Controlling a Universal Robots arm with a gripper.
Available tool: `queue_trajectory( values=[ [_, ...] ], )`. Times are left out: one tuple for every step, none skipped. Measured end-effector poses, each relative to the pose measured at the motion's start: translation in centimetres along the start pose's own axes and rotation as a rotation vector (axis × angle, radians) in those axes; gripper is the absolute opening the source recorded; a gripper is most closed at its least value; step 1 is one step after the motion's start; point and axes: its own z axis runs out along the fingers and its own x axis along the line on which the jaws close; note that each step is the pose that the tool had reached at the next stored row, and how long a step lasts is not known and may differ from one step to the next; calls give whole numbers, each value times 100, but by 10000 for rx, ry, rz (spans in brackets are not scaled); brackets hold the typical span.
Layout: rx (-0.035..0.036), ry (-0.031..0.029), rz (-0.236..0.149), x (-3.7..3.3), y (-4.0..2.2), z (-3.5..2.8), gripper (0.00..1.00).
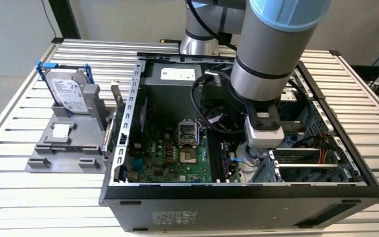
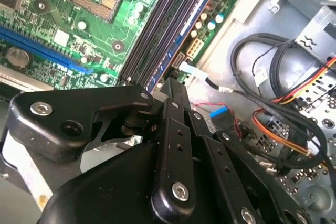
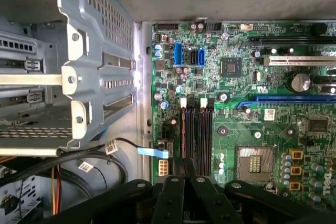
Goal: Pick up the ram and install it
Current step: 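Press down the ram until it locks into place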
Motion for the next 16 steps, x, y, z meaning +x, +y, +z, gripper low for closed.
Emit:
queue_trajectory(
  values=[
    [14, 0, 0, -1, -24, 1, 0],
    [38, -1, 0, -2, -50, 3, 0],
    [89, -2, 2, -2, -72, 9, 0],
    [157, -4, 5, -3, -89, 17, 0],
    [223, -5, 7, -4, -106, 25, 0],
    [289, -6, 10, -5, -123, 35, 0],
    [347, -8, 13, -5, -136, 44, 0],
    [366, -5, 53, -6, -141, 59, 0],
    [363, 4, 221, -6, -141, 69, 0],
    [353, 14, 402, -7, -140, 74, 0],
    [346, 25, 580, -7, -140, 81, 0],
    [339, 36, 771, -7, -140, 88, 0],
    [331, 46, 944, -7, -140, 94, 0],
    [326, 54, 1093, -8, -139, 101, 0],
    [320, 60, 1197, -8, -142, 105, 0],
    [320, 60, 1203, -12, -146, 109, 0]
  ],
)
